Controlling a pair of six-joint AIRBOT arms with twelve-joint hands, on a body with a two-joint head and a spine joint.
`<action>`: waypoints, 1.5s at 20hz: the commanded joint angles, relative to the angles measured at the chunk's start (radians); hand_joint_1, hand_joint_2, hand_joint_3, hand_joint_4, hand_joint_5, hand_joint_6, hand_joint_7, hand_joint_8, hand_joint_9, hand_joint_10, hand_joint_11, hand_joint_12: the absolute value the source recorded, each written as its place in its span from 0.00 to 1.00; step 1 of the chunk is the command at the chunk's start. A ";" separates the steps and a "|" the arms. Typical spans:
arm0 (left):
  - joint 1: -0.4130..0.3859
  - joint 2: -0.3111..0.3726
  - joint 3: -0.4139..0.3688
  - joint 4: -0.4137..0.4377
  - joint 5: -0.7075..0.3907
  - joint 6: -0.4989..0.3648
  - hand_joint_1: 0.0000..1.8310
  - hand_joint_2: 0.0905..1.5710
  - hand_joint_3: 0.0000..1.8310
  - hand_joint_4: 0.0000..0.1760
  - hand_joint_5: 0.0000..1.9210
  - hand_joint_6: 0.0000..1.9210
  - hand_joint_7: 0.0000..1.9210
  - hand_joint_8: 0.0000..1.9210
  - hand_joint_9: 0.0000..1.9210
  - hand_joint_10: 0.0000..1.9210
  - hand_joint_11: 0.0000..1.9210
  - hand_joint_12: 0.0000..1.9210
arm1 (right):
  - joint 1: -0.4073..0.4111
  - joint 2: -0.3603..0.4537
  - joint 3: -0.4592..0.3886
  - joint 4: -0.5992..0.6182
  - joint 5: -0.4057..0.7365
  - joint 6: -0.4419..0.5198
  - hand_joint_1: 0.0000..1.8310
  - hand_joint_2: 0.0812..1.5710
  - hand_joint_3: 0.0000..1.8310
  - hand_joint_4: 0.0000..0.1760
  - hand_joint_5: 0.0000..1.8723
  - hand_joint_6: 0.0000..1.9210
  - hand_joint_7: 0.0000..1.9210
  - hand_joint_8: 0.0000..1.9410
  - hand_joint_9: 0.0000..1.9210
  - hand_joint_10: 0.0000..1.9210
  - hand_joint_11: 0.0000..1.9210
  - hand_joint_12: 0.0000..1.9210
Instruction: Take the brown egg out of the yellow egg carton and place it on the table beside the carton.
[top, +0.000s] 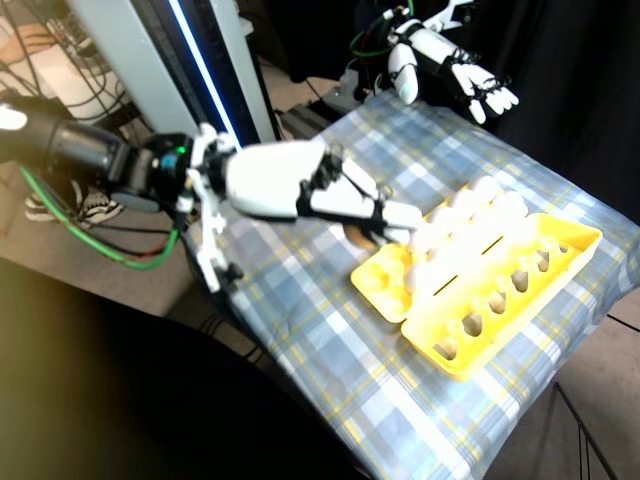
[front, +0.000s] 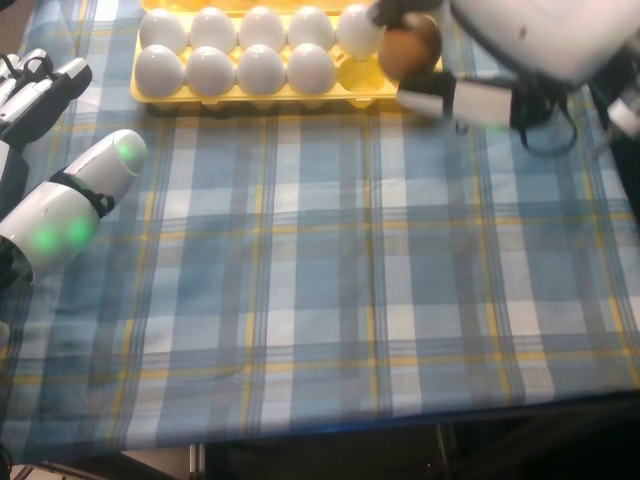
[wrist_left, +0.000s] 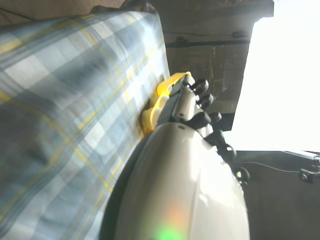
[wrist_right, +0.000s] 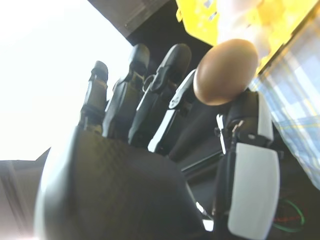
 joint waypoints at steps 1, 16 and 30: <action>-0.005 0.000 0.003 0.049 -0.110 -0.004 0.00 0.73 0.00 0.13 0.19 0.00 0.09 0.00 0.04 0.00 0.00 0.00 | 0.003 0.006 -0.009 -0.027 0.147 -0.002 0.56 0.68 0.00 1.00 0.53 0.49 0.59 0.01 0.32 0.00 0.05 0.00; -0.005 -0.001 -0.001 0.049 -0.108 -0.004 0.00 0.72 0.00 0.14 0.19 0.00 0.09 0.00 0.05 0.00 0.00 0.00 | -0.111 0.011 -0.058 0.005 0.191 -0.002 0.48 0.60 0.00 0.00 0.48 0.00 0.52 0.00 0.28 0.00 0.07 0.00; -0.004 0.000 -0.002 0.047 -0.115 -0.004 0.00 0.72 0.00 0.14 0.19 0.00 0.09 0.00 0.04 0.00 0.00 0.00 | -0.164 0.039 -0.089 0.086 0.356 -0.002 0.20 0.63 0.01 0.00 0.10 0.00 0.11 0.00 0.02 0.00 0.00 0.00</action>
